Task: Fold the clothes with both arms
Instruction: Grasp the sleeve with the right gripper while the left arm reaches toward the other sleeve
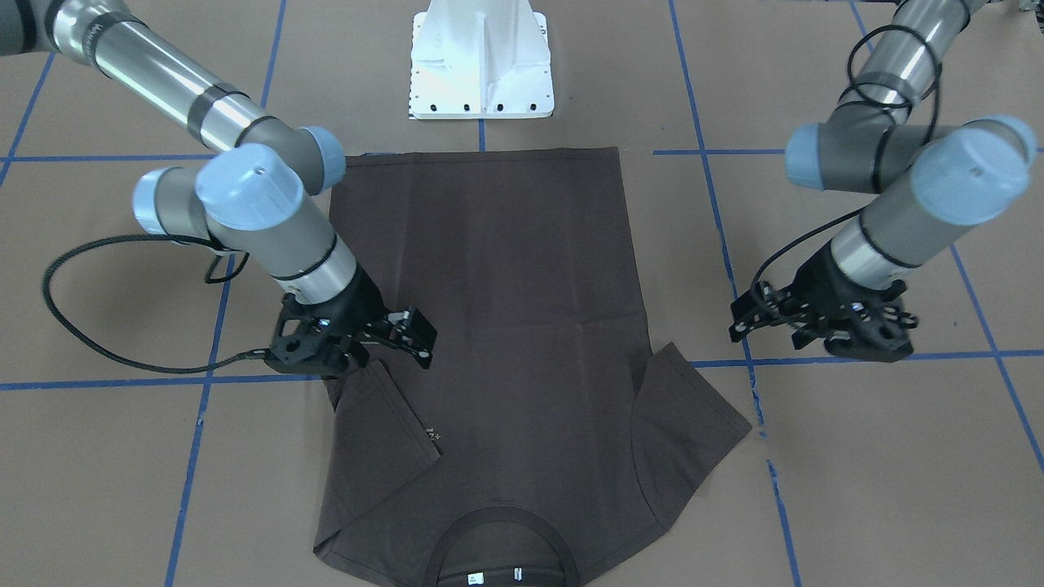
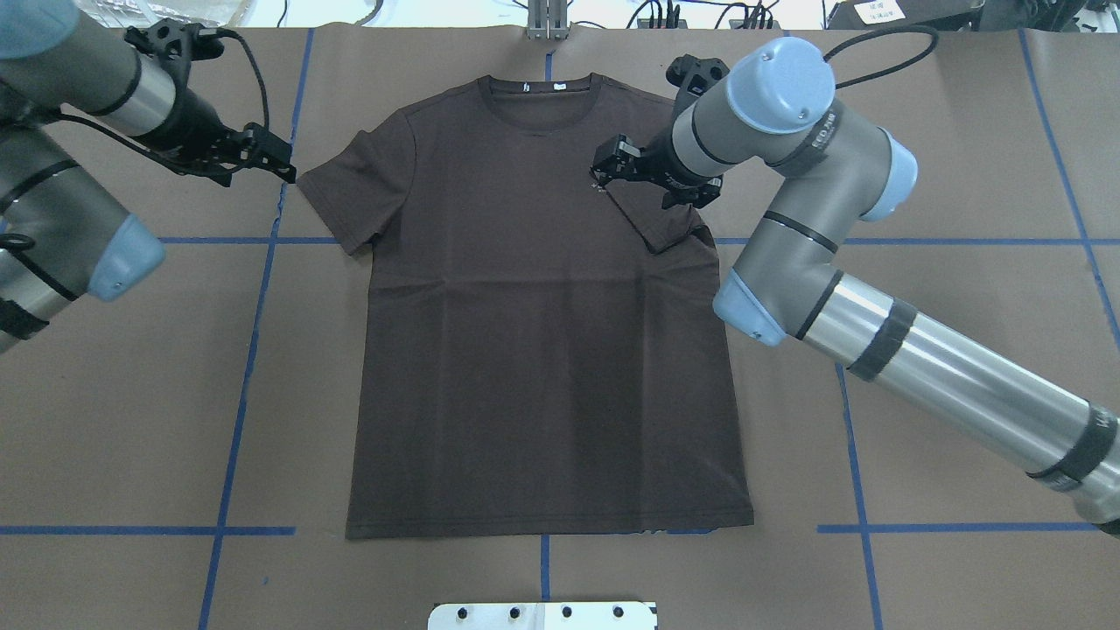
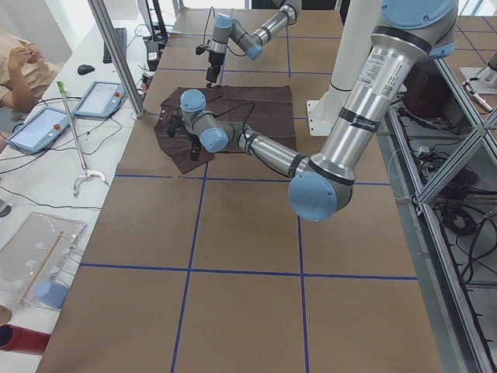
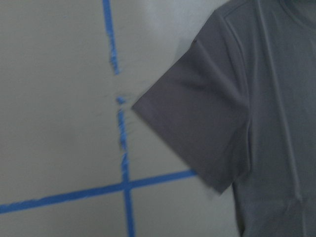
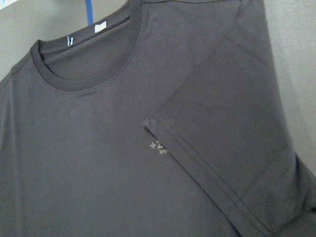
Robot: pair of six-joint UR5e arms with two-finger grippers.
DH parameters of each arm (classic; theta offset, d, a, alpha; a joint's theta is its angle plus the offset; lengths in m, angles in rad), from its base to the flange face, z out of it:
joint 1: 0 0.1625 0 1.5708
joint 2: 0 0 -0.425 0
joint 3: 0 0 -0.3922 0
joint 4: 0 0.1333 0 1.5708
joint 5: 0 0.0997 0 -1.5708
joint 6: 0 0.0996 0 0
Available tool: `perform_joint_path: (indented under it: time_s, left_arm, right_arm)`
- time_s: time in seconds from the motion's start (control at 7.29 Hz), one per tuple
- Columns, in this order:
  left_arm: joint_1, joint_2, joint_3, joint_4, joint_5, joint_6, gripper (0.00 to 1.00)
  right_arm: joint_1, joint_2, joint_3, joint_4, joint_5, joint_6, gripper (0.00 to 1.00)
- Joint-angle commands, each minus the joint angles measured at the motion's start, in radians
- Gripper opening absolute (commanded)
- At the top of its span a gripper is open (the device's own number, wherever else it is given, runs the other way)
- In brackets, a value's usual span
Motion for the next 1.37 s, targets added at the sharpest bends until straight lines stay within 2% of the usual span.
perform_joint_path:
  time_s: [0.0, 0.14, 0.27, 0.55, 0.96, 1.1, 1.23]
  left_arm:
    - [0.042, -0.1, 0.197, -0.072, 0.099, -0.065, 0.9]
    - [0.054, -0.15, 0.293, -0.083, 0.1, -0.073, 0.8]
    - [0.059, -0.152, 0.35, -0.136, 0.102, -0.072, 0.71]
    - [0.059, -0.155, 0.37, -0.144, 0.123, -0.069, 0.65]
    - [0.059, -0.198, 0.433, -0.146, 0.149, -0.063, 0.63]
    - [0.059, -0.198, 0.433, -0.146, 0.151, -0.063, 0.59]
    - [0.059, -0.198, 0.435, -0.144, 0.151, -0.063, 0.38]
  right_arm:
    - [0.004, -0.147, 0.162, 0.0, 0.031, 0.026, 1.0]
    - [0.003, -0.15, 0.161, 0.0, 0.028, 0.026, 1.0]
    - [0.003, -0.154, 0.163, 0.002, 0.03, 0.026, 1.0]
    - [0.001, -0.155, 0.17, 0.003, 0.03, 0.026, 1.0]
    - [-0.005, -0.158, 0.169, 0.005, 0.024, 0.026, 1.0]
    - [-0.005, -0.158, 0.163, 0.005, 0.024, 0.02, 1.0]
    - [-0.007, -0.161, 0.161, 0.007, 0.022, 0.017, 1.0]
